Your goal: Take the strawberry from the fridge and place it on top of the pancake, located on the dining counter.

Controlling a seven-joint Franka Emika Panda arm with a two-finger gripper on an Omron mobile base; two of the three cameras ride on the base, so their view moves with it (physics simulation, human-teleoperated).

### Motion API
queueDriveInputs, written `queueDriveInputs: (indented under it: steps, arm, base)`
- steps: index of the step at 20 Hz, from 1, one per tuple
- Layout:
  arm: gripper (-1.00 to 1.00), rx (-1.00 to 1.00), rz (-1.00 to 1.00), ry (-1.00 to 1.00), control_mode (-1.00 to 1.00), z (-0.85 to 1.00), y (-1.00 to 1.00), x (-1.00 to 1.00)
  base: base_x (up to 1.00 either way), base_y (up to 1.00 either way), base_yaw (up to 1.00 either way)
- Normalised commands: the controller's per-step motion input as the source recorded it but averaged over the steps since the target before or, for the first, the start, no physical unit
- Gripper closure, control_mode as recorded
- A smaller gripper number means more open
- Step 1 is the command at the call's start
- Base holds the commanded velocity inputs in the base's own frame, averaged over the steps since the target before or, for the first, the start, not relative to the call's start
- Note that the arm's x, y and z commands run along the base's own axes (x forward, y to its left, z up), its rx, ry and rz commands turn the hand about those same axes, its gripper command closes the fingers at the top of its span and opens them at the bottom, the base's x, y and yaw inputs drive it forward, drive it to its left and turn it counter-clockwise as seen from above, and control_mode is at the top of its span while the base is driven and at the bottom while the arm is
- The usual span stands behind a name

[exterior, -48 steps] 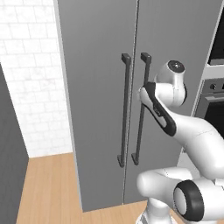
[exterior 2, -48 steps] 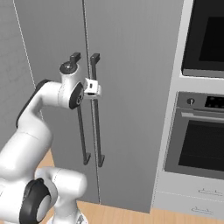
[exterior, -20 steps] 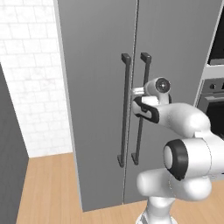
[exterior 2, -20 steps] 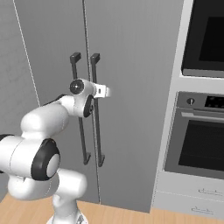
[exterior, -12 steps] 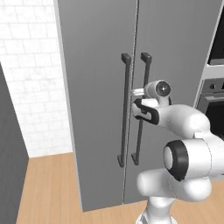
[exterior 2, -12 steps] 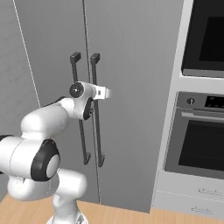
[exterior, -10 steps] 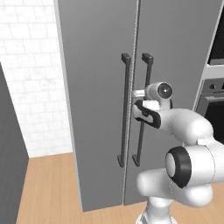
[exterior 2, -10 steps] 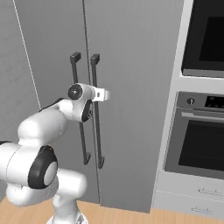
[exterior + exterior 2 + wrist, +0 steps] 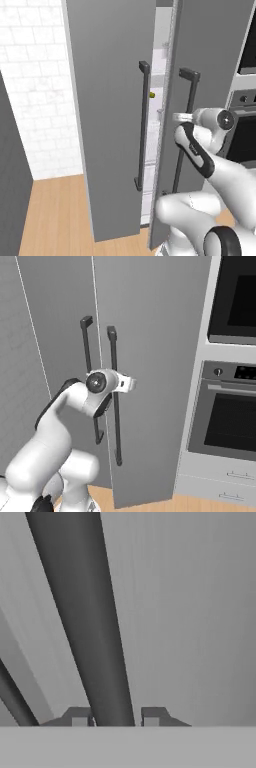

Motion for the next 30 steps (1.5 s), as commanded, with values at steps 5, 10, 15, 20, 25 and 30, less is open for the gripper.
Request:
queueDriveInputs:
  steps: [5, 10, 15, 20, 25, 30]
  arm:
    - [1.0, 0.13, -0.09, 0.21, -1.0, 0.08, -1.0, -0.93]
    - [1.0, 0.14, -0.11, 0.22, -1.0, 0.1, -1.0, -0.89]
    - [-1.0, 0.08, -0.04, 0.03, -1.0, 0.31, -0.52, -0.99]
    - [-1.0, -0.2, 0.05, -0.03, -1.0, 0.64, 0.5, -0.92]
    - [-1.0, -0.41, 0.11, 0.2, -1.0, 0.14, 0.94, -0.35]
    - [-1.0, -0.5, 0.06, 0.76, -1.0, -0.05, 0.5, 0.35]
  base:
    - [0.0, 0.0, 0.0]
    - [0.0, 0.0, 0.0]
    - [0.0, 0.0, 0.0]
    - [0.0, 0.0, 0.0]
    - [0.0, 0.0, 0.0]
    - [0.0, 0.0, 0.0]
